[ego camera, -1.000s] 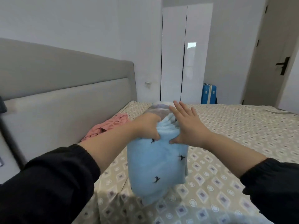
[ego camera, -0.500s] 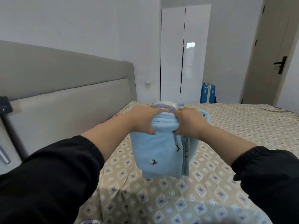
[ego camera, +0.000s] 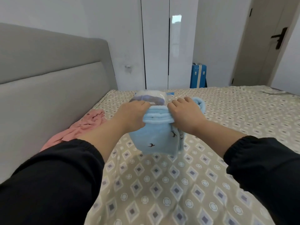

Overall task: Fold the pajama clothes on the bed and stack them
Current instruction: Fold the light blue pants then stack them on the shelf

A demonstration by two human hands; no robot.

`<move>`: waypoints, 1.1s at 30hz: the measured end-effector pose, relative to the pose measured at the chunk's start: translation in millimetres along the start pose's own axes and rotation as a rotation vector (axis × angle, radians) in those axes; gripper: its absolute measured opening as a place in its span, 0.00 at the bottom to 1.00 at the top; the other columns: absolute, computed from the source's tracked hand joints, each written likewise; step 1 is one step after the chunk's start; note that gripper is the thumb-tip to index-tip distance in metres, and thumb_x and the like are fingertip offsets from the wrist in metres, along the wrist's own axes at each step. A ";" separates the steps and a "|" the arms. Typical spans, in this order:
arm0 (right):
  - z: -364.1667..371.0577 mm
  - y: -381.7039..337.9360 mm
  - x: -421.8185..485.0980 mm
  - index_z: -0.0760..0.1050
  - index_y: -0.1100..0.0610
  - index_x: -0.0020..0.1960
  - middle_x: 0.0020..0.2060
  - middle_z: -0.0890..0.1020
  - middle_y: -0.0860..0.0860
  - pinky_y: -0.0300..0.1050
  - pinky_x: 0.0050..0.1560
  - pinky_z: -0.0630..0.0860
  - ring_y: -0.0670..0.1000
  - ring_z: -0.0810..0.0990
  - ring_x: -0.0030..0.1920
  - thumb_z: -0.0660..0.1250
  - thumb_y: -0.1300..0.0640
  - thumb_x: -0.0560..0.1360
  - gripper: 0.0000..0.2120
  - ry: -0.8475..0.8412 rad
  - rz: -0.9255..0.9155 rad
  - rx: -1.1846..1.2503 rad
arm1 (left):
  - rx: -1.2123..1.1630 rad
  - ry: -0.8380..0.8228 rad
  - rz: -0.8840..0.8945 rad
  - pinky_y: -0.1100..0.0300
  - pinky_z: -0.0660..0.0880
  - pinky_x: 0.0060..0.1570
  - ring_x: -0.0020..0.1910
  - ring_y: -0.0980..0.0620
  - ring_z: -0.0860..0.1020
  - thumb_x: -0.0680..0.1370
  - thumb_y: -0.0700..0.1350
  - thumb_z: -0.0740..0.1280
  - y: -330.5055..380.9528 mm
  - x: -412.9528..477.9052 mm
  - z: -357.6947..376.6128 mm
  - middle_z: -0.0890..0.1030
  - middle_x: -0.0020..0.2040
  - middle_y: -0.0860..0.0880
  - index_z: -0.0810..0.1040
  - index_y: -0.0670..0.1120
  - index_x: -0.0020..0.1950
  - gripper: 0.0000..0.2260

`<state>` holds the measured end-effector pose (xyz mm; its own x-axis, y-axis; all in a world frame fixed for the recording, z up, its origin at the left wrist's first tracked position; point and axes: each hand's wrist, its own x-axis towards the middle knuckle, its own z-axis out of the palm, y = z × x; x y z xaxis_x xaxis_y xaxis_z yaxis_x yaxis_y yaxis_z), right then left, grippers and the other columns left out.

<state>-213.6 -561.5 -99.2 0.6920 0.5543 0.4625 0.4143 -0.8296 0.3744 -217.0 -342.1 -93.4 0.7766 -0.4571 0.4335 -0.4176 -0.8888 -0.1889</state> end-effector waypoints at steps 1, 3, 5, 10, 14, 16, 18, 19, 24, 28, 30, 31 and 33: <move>3.1 7.4 9.0 0.73 0.61 0.48 0.43 0.78 0.57 0.53 0.48 0.68 0.59 0.75 0.42 0.67 0.63 0.67 0.11 0.005 -0.010 -0.001 | -0.002 0.001 0.018 0.52 0.70 0.43 0.51 0.42 0.75 0.70 0.44 0.69 -5.4 11.3 3.6 0.77 0.52 0.45 0.72 0.44 0.56 0.16; 0.3 21.6 24.5 0.74 0.63 0.45 0.38 0.78 0.59 0.53 0.43 0.71 0.59 0.76 0.37 0.71 0.65 0.62 0.12 0.026 -0.034 0.030 | -0.031 -0.019 0.045 0.52 0.70 0.41 0.48 0.42 0.75 0.70 0.43 0.70 -13.1 31.7 0.5 0.77 0.51 0.45 0.72 0.43 0.55 0.16; -9.3 37.3 37.0 0.74 0.62 0.43 0.37 0.78 0.58 0.53 0.42 0.72 0.59 0.76 0.36 0.74 0.62 0.61 0.13 -0.012 -0.039 0.072 | -0.044 -0.068 0.046 0.54 0.66 0.39 0.47 0.43 0.75 0.70 0.44 0.70 -16.7 52.4 -12.6 0.77 0.50 0.45 0.72 0.43 0.55 0.15; -69.6 73.4 31.5 0.73 0.62 0.42 0.36 0.77 0.58 0.52 0.42 0.69 0.59 0.75 0.37 0.68 0.68 0.62 0.10 -0.156 0.153 0.186 | -0.142 -0.143 -0.010 0.50 0.69 0.40 0.48 0.41 0.75 0.71 0.43 0.68 15.6 82.4 -67.4 0.77 0.50 0.44 0.74 0.42 0.55 0.14; -130.7 98.5 -13.5 0.73 0.63 0.35 0.29 0.75 0.58 0.49 0.34 0.71 0.57 0.74 0.30 0.69 0.72 0.55 0.12 -0.254 0.208 0.220 | -0.152 -0.270 0.104 0.52 0.65 0.38 0.48 0.41 0.74 0.71 0.42 0.68 62.4 93.5 -116.5 0.76 0.50 0.43 0.73 0.42 0.55 0.14; -161.4 118.0 -34.1 0.73 0.63 0.36 0.29 0.76 0.58 0.48 0.34 0.71 0.57 0.74 0.30 0.70 0.72 0.55 0.13 -0.321 0.255 0.243 | -0.209 -0.317 0.139 0.52 0.63 0.36 0.46 0.39 0.75 0.70 0.40 0.68 89.2 103.2 -142.5 0.76 0.48 0.42 0.74 0.40 0.53 0.13; -188.0 138.0 -58.9 0.73 0.63 0.36 0.29 0.75 0.58 0.47 0.33 0.71 0.57 0.74 0.29 0.70 0.72 0.53 0.13 -0.344 0.324 0.257 | -0.265 -0.364 0.159 0.53 0.62 0.35 0.44 0.39 0.74 0.70 0.38 0.67 121.4 111.4 -161.0 0.76 0.47 0.41 0.73 0.39 0.52 0.12; -201.9 147.4 -72.4 0.73 0.63 0.35 0.29 0.75 0.58 0.47 0.32 0.70 0.57 0.74 0.29 0.70 0.73 0.52 0.14 -0.352 0.363 0.269 | -0.286 -0.376 0.166 0.53 0.63 0.35 0.44 0.40 0.74 0.70 0.38 0.66 139.8 114.0 -169.2 0.75 0.46 0.41 0.73 0.39 0.52 0.11; -234.1 185.3 -181.5 0.74 0.62 0.44 0.37 0.77 0.58 0.49 0.41 0.67 0.58 0.74 0.38 0.70 0.68 0.59 0.14 -0.517 0.572 0.259 | -0.373 -0.412 0.352 0.54 0.59 0.33 0.39 0.41 0.72 0.68 0.35 0.65 247.8 125.3 -184.7 0.74 0.42 0.41 0.73 0.39 0.49 0.10; -253.6 231.0 -264.2 0.73 0.60 0.36 0.28 0.74 0.53 0.45 0.31 0.69 0.56 0.73 0.28 0.75 0.68 0.44 0.22 -0.525 0.637 0.185 | -0.419 -0.407 0.430 0.55 0.58 0.32 0.37 0.42 0.72 0.66 0.34 0.64 344.6 137.6 -186.0 0.73 0.39 0.44 0.72 0.41 0.45 0.09; -261.3 255.0 -300.1 0.72 0.59 0.34 0.27 0.73 0.52 0.43 0.30 0.67 0.54 0.72 0.27 0.74 0.69 0.42 0.23 -0.514 0.654 0.144 | -0.430 -0.401 0.464 0.56 0.58 0.32 0.38 0.44 0.71 0.67 0.34 0.64 390.0 145.4 -185.1 0.71 0.39 0.46 0.71 0.42 0.46 0.10; -264.2 267.4 -317.4 0.72 0.59 0.34 0.27 0.73 0.52 0.43 0.30 0.68 0.55 0.72 0.27 0.74 0.68 0.42 0.22 -0.525 0.672 0.129 | -0.426 -0.395 0.489 0.56 0.58 0.33 0.39 0.46 0.70 0.68 0.35 0.63 411.4 151.9 -184.4 0.71 0.40 0.47 0.71 0.43 0.47 0.10; -266.3 291.9 -348.7 0.73 0.59 0.36 0.29 0.75 0.53 0.45 0.33 0.69 0.56 0.74 0.29 0.75 0.68 0.45 0.21 -0.552 0.721 0.112 | -0.429 -0.388 0.530 0.57 0.59 0.35 0.41 0.47 0.70 0.69 0.36 0.63 451.2 169.2 -183.7 0.71 0.42 0.48 0.70 0.44 0.49 0.10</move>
<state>-491.5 -978.9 62.9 0.9777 -0.1877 0.0937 -0.1930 -0.9799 0.0506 -360.7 -814.1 56.6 0.4989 -0.8662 0.0269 -0.8630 -0.4937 0.1067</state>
